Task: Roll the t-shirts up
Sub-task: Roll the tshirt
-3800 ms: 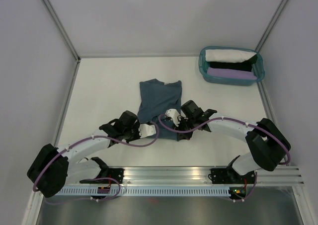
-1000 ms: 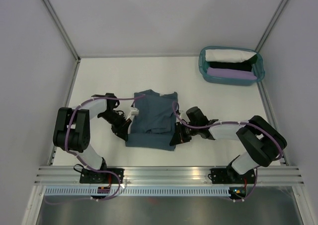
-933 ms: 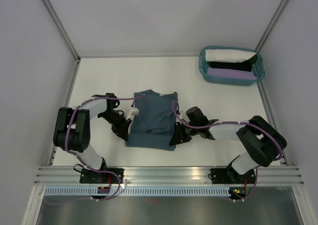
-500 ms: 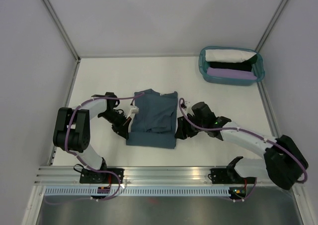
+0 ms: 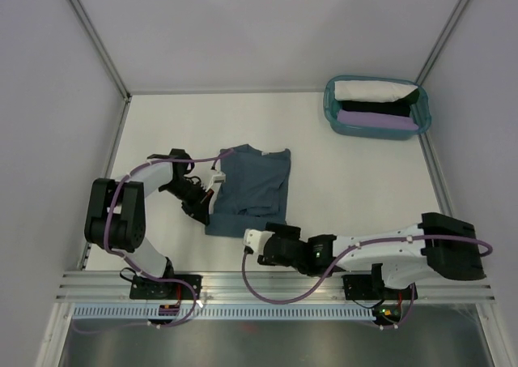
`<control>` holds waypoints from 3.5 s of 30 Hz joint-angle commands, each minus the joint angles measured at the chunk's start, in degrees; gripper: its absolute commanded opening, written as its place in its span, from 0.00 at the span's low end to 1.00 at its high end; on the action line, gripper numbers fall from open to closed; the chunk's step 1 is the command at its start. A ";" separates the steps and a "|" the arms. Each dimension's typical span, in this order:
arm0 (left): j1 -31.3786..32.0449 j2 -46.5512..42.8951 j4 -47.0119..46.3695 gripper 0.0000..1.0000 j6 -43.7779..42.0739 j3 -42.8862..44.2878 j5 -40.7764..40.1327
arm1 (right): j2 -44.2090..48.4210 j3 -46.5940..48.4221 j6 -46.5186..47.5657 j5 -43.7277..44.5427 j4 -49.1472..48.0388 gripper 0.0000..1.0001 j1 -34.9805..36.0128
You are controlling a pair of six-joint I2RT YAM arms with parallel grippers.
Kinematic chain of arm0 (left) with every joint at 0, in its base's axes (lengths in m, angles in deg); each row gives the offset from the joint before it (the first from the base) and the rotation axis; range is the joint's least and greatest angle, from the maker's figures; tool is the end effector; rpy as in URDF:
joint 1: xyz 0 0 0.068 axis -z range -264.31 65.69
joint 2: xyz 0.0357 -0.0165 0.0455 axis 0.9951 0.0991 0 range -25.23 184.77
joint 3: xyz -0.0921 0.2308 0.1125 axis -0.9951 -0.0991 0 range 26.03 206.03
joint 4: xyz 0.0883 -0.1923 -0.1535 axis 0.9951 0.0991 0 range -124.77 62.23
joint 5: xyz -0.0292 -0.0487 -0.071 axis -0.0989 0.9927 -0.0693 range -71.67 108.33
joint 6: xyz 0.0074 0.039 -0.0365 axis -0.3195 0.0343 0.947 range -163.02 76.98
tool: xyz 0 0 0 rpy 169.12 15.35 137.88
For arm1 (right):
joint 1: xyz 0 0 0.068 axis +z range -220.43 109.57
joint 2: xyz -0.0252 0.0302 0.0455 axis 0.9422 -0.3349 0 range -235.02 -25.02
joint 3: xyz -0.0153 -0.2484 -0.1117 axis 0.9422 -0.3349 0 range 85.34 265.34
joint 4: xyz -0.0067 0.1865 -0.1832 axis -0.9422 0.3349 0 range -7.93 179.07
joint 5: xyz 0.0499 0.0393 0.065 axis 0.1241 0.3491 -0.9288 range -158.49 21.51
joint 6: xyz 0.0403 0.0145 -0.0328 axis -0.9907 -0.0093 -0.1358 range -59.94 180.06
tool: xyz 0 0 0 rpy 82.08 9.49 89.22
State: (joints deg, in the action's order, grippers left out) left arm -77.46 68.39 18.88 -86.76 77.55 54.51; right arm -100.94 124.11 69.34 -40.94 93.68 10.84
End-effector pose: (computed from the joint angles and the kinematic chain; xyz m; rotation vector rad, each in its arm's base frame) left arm 0.2441 -0.0504 0.1550 1.1904 2.6296 -0.9402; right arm 0.0552 0.2514 0.1899 -1.4794 1.7626 0.0523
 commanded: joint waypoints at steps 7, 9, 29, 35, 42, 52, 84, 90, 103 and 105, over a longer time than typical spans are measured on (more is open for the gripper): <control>0.27 -2.22 -1.79 0.11 1.30 0.86 -0.32 | -10.47 -0.44 4.96 8.58 -6.43 0.72 2.49; 0.35 -2.30 -1.79 0.11 1.38 0.86 -0.41 | -12.75 -0.88 4.43 10.15 -6.61 0.71 2.49; 1.41 -22.41 -1.88 0.52 0.25 4.11 -1.20 | -10.13 9.75 1.62 -32.53 5.87 0.00 -16.14; 7.54 -29.46 -6.61 0.60 -2.83 -0.19 -7.25 | -10.12 8.61 1.01 -51.42 4.13 0.00 -27.03; 14.41 -30.96 -13.39 0.75 -8.63 -7.75 -16.49 | -12.76 7.55 -1.28 -63.75 1.56 0.00 -37.93; 19.86 -27.71 -20.51 0.72 -11.10 -15.75 -18.78 | -13.55 7.99 -1.37 -65.08 1.56 0.00 -39.44; 9.06 -9.95 7.79 0.02 -23.84 -2.57 0.29 | -1.27 0.71 -3.46 -61.40 -4.10 0.62 -37.60; 8.62 -9.86 7.96 0.02 -23.58 -1.96 -0.15 | -4.13 1.58 -6.91 -56.63 -3.71 0.64 -34.87; 7.39 -11.35 8.31 0.02 -22.88 -3.54 -0.32 | -7.66 -6.06 -22.35 -60.60 -18.81 0.24 -33.02; 7.39 -12.58 9.19 0.02 -22.52 -4.41 -1.03 | -7.67 -6.33 -23.86 -61.12 -19.61 0.08 -32.94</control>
State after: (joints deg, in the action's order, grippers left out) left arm -69.72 58.19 26.51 -107.24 73.58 51.52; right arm -108.44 118.53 50.87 -99.43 80.79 -22.38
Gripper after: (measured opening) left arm 0.054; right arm 0.149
